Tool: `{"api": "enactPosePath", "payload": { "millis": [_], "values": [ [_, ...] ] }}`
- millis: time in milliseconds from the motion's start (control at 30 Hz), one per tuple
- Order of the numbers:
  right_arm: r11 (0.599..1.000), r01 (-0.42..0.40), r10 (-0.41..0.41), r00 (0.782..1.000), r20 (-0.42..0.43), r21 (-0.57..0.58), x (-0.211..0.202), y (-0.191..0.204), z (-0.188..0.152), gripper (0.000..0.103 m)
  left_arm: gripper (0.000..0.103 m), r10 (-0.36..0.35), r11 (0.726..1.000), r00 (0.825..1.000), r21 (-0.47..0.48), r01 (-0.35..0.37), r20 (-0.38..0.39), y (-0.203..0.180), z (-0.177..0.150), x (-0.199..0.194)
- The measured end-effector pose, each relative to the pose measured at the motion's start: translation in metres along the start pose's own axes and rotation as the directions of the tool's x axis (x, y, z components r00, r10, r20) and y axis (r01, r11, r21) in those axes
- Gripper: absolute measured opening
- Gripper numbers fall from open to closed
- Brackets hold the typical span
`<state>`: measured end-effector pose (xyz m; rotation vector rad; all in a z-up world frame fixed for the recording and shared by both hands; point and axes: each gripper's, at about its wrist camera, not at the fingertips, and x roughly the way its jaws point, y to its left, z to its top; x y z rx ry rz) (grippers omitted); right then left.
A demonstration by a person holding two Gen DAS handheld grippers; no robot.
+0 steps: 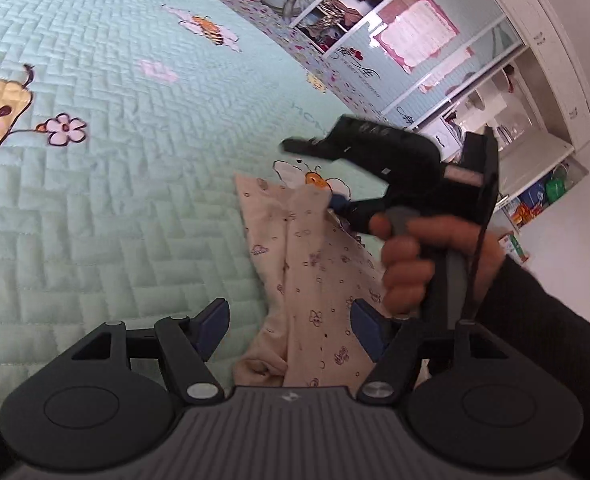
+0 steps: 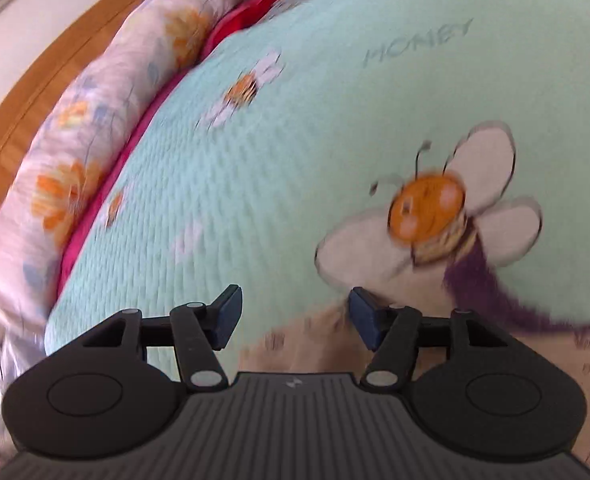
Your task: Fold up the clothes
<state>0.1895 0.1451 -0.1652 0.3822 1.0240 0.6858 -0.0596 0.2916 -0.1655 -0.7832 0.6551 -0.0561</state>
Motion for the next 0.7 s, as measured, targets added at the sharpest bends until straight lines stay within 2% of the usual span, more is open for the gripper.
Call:
{"api": "enactPosePath", "payload": {
  "millis": [33, 133, 233, 267, 333, 400, 433, 467, 533, 700],
  "values": [
    [1.0, -0.022, 0.022, 1.0, 0.022, 0.02, -0.008, 0.0, 0.005, 0.063, 0.07, -0.005, 1.0, 1.0, -0.009, 0.005, 0.001, 0.002, 0.001, 0.0],
    [0.999, -0.013, 0.015, 0.998, 0.057, -0.034, -0.041, 0.008, -0.001, 0.063, 0.07, -0.025, 0.999, 1.0, -0.032, 0.026, 0.007, 0.006, 0.002, -0.003],
    [0.986, 0.063, -0.055, 0.997, 0.052, -0.158, -0.07, 0.019, -0.025, 0.063, 0.07, -0.024, 0.999, 1.0, -0.039, 0.024, -0.008, 0.005, 0.001, -0.008],
    [0.967, 0.119, -0.112, 0.993, 0.045, -0.226, -0.073, 0.026, -0.034, 0.063, 0.07, -0.015, 0.999, 1.0, -0.04, 0.014, -0.024, 0.004, 0.001, -0.01],
    [0.896, 0.235, -0.241, 0.97, 0.033, -0.378, -0.074, 0.042, -0.047, 0.063, 0.07, -0.001, 1.0, 0.998, -0.007, 0.0, -0.06, -0.001, -0.003, -0.017],
    [0.825, 0.29, -0.315, 0.949, 0.032, -0.486, -0.07, 0.064, -0.058, 0.063, 0.07, 0.007, 1.0, 0.995, 0.02, -0.005, -0.099, -0.004, -0.008, -0.023],
    [0.811, 0.289, -0.323, 0.946, 0.023, -0.508, -0.069, 0.073, -0.062, 0.066, 0.07, 0.007, 1.0, 0.993, 0.026, -0.004, -0.121, -0.004, -0.011, -0.027],
    [0.8, 0.286, -0.329, 0.944, 0.014, -0.527, -0.068, 0.082, -0.065, 0.073, 0.07, 0.007, 1.0, 0.991, 0.024, -0.004, -0.136, -0.002, -0.015, -0.029],
    [0.788, 0.275, -0.338, 0.941, -0.013, -0.551, -0.059, 0.1, -0.071, 0.077, 0.07, 0.002, 1.0, 0.988, 0.013, 0.0, -0.155, 0.0, -0.02, -0.032],
    [0.695, 0.363, -0.459, 0.888, 0.005, -0.621, -0.032, 0.131, -0.082, 0.077, 0.07, 0.002, 1.0, 0.987, 0.001, -0.002, -0.16, 0.0, -0.021, -0.038]
  ]
}}
